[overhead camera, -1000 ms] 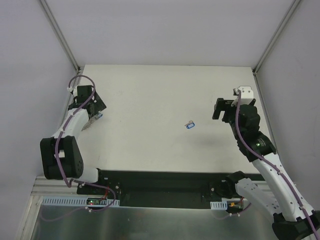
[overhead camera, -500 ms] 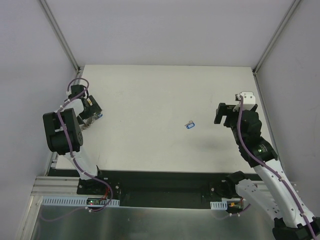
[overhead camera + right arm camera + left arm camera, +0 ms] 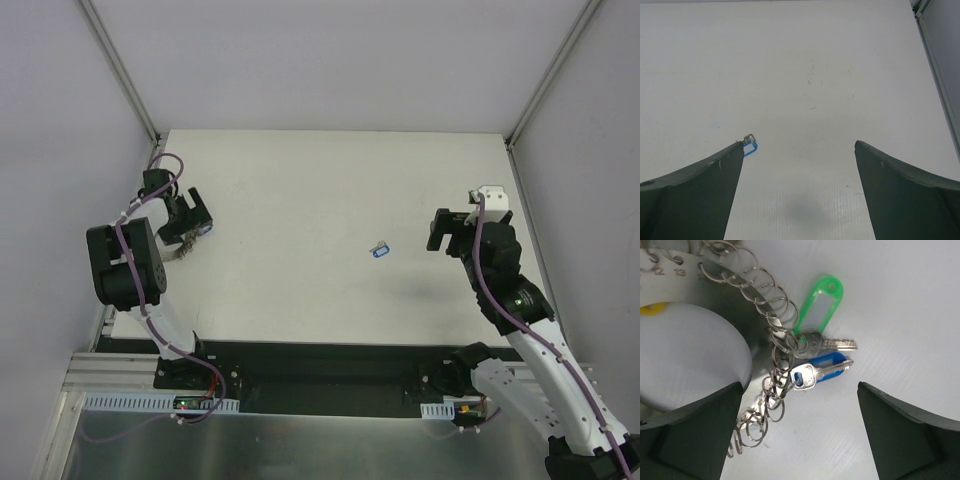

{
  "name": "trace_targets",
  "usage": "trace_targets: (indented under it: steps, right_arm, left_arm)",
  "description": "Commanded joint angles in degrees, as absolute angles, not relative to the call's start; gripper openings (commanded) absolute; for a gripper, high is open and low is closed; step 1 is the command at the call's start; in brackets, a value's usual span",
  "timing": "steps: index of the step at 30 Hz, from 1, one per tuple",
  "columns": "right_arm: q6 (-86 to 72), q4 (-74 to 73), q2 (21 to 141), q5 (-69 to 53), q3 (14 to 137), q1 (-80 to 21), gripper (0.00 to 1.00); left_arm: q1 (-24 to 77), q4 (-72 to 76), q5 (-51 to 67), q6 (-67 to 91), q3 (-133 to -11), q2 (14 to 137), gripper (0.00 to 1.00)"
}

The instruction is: Put the keys on the keyring

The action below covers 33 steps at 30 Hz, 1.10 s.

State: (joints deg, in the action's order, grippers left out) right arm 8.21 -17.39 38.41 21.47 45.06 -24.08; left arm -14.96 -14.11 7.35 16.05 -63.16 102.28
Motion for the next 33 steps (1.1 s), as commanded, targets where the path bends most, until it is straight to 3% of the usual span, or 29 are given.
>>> trace_targets:
  steps: [1, 17, 22, 27, 33]
  right_arm:
    - [8.1, -17.0, 38.8, 20.1, 44.6, -23.7, 0.96]
    - [12.1, -16.9, 39.4, 13.9, 44.6, -23.7, 0.96]
    - [11.8, -16.8, 39.5, 10.4, 44.4, -23.7, 0.96]
    - [11.9, -16.2, 39.0, 7.9, 44.1, -23.8, 0.96]
    - [11.1, -16.3, 39.9, 4.5, 44.6, -23.8, 0.96]
  left_arm:
    - [-10.2, -17.4, 16.3, 18.4, -59.7, 101.3, 0.99]
    - [13.5, -17.6, 16.1, 35.3, -55.1, 92.5, 0.99]
    - [15.2, -19.0, 12.1, 33.5, -56.3, 85.4, 0.99]
    - [15.2, -21.5, 1.1, 29.2, -55.0, 80.6, 0.99]
    - [7.9, -22.7, -0.5, 30.7, -50.0, 78.2, 0.95]
